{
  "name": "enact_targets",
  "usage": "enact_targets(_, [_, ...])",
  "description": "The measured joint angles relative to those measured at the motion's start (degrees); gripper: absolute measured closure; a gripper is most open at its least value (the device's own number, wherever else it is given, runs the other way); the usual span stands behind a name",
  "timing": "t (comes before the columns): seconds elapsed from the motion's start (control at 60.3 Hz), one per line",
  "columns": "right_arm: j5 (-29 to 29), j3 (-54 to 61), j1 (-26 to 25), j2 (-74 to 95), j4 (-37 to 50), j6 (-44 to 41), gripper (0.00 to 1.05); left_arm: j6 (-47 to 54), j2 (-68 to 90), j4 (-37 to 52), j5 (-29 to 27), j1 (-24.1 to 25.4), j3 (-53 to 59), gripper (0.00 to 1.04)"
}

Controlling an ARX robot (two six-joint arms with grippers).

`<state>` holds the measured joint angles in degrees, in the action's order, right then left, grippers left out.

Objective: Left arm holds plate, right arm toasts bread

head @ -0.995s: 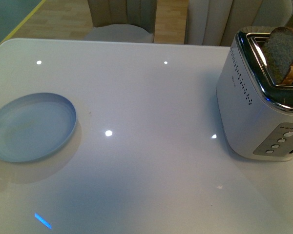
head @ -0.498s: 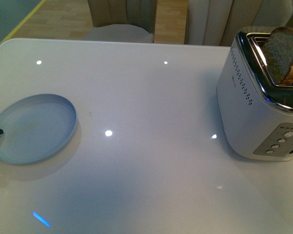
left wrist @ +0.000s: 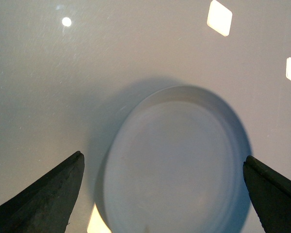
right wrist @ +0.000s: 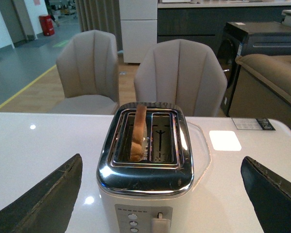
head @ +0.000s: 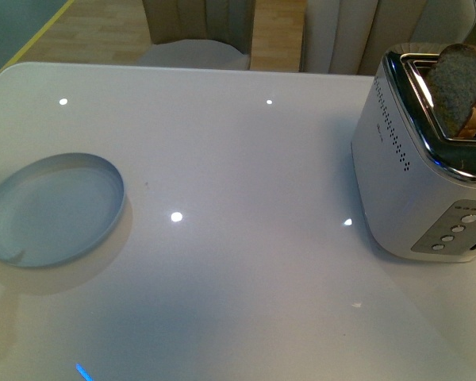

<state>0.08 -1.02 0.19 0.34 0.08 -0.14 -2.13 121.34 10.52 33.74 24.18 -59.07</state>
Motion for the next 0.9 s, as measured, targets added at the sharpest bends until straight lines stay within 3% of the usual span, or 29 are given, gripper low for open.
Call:
enact_targets(0.282, [0.0, 0.0, 0.0, 0.0, 0.0, 0.0, 0.09, -5.6, -22.6, 2.9, 0.8, -2.3, 11.8, 0.07])
enact_targets(0.448, [0.0, 0.0, 0.0, 0.0, 0.0, 0.0, 0.09, -9.7, -33.4, 6.8, -1.8, -4.7, 19.9, 0.09])
enact_targets(0.531, [0.0, 0.0, 0.0, 0.0, 0.0, 0.0, 0.09, -5.1, -33.4, 29.4, -13.6, -7.1, 27.8, 0.23])
enact_targets(0.614, [0.0, 0.0, 0.0, 0.0, 0.0, 0.0, 0.09, -1.0, -35.1, 47.9, -19.4, -9.6, 36.7, 0.41])
enact_targets(0.664, [0.0, 0.0, 0.0, 0.0, 0.0, 0.0, 0.09, 0.1, -37.9, 53.7, -20.9, -11.1, 40.2, 0.53])
enact_targets(0.896, [0.0, 0.0, 0.0, -0.1, 0.0, 0.0, 0.09, 1.1, -47.4, 52.6, -25.1, -15.5, 49.4, 0.98])
